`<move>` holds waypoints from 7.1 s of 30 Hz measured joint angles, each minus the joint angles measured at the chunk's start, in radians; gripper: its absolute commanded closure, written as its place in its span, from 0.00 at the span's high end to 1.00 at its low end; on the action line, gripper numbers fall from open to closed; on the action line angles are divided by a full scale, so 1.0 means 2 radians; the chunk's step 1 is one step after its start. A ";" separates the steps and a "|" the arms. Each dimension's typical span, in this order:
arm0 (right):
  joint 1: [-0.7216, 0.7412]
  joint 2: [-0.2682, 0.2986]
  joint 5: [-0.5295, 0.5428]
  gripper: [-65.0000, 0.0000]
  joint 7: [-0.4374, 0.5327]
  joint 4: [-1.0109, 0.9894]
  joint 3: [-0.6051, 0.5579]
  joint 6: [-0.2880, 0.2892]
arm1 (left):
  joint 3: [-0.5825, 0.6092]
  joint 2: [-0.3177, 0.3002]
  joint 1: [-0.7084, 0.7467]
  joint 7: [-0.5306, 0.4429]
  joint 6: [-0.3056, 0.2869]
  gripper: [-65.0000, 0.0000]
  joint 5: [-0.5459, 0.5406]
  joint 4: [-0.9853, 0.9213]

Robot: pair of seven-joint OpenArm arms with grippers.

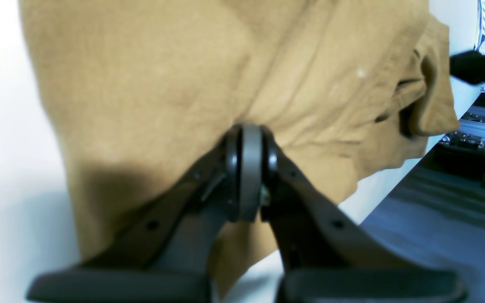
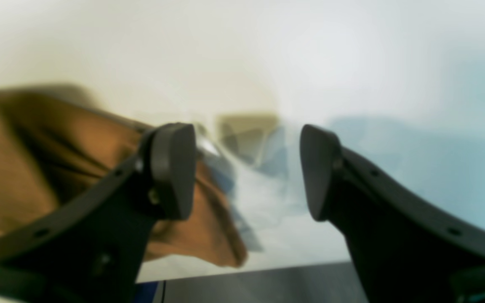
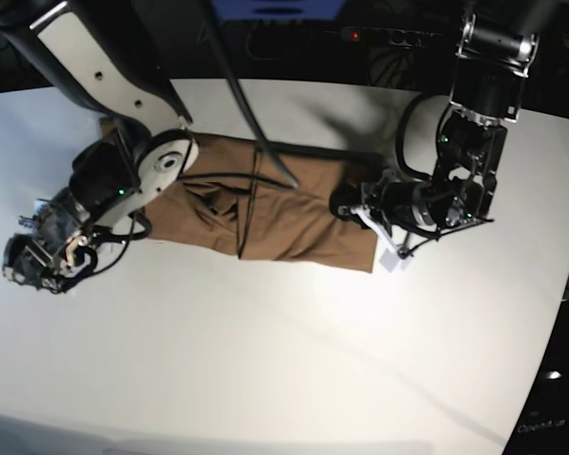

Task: Fold the T-shirt properly
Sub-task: 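Swing the right gripper around to the strip's other end, then position the open right gripper at the strip end's edge, then close the right gripper on the strip end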

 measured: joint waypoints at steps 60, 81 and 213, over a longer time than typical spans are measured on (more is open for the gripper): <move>-0.084 0.080 0.030 0.38 0.002 0.087 -0.187 0.001 | -0.052 -0.007 -0.013 -0.025 -0.006 0.03 -0.003 -0.043; -0.091 -0.022 0.091 0.38 -0.001 0.069 -0.114 0.000 | -0.051 -0.007 -0.017 -0.022 -0.005 0.03 0.000 -0.044; -0.295 0.068 0.335 0.38 0.000 0.235 -0.404 -0.002 | -0.050 -0.008 -0.033 -0.051 -0.017 0.03 -0.010 -0.085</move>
